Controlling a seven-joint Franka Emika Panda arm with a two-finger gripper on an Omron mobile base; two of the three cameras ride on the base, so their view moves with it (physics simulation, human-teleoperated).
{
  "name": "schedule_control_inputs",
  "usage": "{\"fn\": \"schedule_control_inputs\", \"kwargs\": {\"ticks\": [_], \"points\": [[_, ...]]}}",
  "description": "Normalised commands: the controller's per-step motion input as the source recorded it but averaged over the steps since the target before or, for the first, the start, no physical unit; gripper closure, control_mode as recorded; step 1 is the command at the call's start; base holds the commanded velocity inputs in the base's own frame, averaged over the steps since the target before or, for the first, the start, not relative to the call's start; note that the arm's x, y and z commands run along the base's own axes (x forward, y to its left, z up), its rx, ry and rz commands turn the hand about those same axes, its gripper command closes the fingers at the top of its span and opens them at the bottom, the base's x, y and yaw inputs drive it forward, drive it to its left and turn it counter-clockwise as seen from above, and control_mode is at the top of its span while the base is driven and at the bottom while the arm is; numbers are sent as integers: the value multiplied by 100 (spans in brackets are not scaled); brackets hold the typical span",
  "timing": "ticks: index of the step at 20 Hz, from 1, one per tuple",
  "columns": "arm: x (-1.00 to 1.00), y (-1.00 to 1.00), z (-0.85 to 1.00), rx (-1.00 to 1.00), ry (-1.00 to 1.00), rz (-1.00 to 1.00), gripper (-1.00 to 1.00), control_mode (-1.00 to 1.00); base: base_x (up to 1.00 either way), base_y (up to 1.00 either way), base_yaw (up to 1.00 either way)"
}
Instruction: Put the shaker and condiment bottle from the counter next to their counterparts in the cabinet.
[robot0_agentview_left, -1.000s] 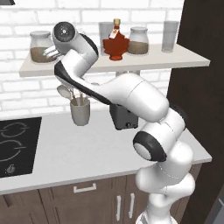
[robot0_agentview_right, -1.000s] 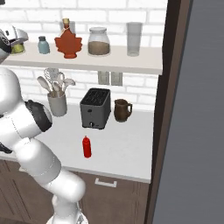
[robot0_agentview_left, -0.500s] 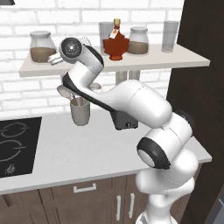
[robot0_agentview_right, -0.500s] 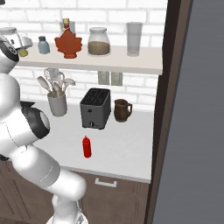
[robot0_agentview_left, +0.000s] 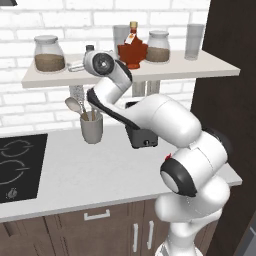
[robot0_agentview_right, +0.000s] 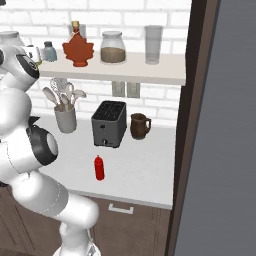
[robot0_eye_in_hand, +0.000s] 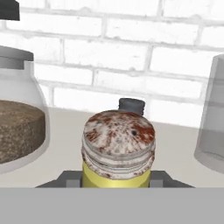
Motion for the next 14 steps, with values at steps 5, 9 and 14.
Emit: {"fn": "schedule_control_inputs", "kwargs": {"ticks": [5,9,14], "points": [[11,0,0,0,6,0,100,-100,0,0,0],[34,0,0,0,16,0,100,-100,0,0,0],[27,0,4,1,9,0,100,-100,0,0,0]]}}
